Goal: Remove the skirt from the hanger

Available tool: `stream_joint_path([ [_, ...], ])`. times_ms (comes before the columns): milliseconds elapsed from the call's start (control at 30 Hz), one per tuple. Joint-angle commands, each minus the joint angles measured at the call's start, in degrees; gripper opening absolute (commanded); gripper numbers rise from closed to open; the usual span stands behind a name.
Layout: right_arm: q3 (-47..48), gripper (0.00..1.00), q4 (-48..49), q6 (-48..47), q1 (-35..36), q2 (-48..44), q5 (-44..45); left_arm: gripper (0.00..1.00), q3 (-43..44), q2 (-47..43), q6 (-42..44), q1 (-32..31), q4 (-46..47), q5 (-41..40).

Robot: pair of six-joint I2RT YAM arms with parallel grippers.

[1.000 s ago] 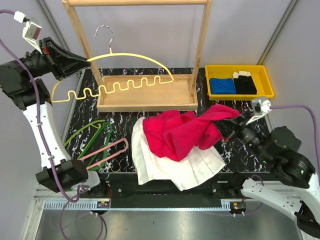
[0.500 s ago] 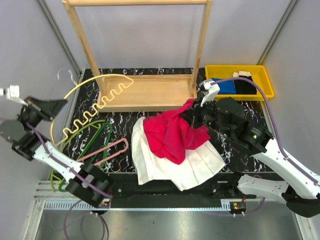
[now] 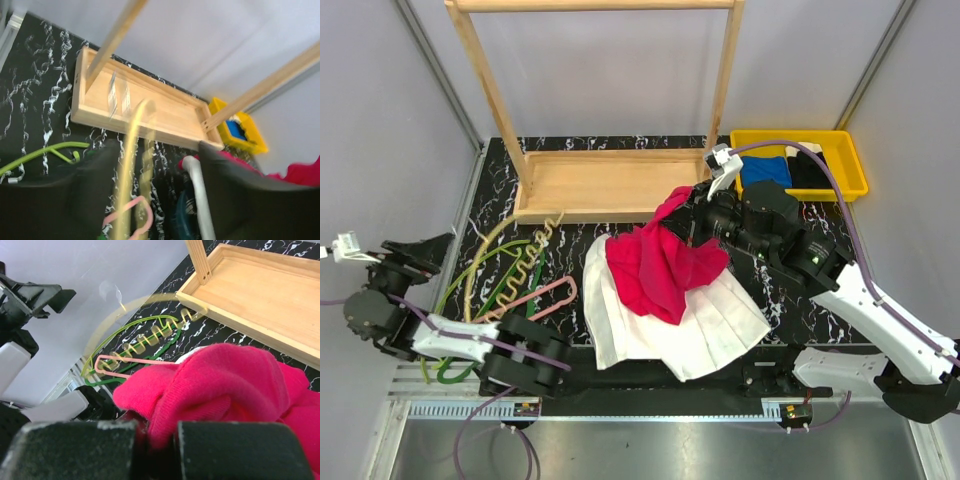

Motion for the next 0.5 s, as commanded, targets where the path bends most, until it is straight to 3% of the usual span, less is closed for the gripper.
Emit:
stream_joint_path([
  [0,1.96,0.00,4.16,2.03,-0.62,-0.19,-1.71,0.99,4.90,7.54,1.53,1.58,3.95,9.96],
  [167,-1.63,0.15,4.34,4.32,-0.80,-1.68,-0.13,0.99,6.39,5.72,-1.19,0.35,9.06,9.61],
  [267,-3.57,0.25,4.25,5.29,-0.71,-2.03,-0.04,0.99,12.61,0.20,-1.03,-9.80,4.34,4.99],
  [300,-3.93,0.26,4.25,5.46,-0.71,-1.95,-0.22,0.99,14.90,-0.70,3.85,-12.02,-0.56,2.17],
  [333,-4.28,0.26,4.17,5.99,-0.71,-1.34,-0.39,0.99,21.53,-1.14,8.77,-14.22,-16.62,-0.99],
  [367,-5.06,0.28,3.90,6.43,-0.80,-0.89,-0.92,0.99,26.47,-0.71,17.18,-19.64,-31.23,-10.25],
  [400,-5.42,0.29,3.64,6.87,-0.71,-0.02,-1.53,0.99,33.05,0.68,40.58,-23.78,-49.82,-17.39],
  [433,-5.86,0.29,3.46,7.39,-0.71,1.99,-2.49,0.99,43.99,2.44,45.77,-29.39,-67.76,-23.90],
  [467,-7.17,0.27,3.37,7.83,-0.71,2.97,-4.85,0.99,46.36,4.37,46.43,-34.76,-68.28,-27.79],
])
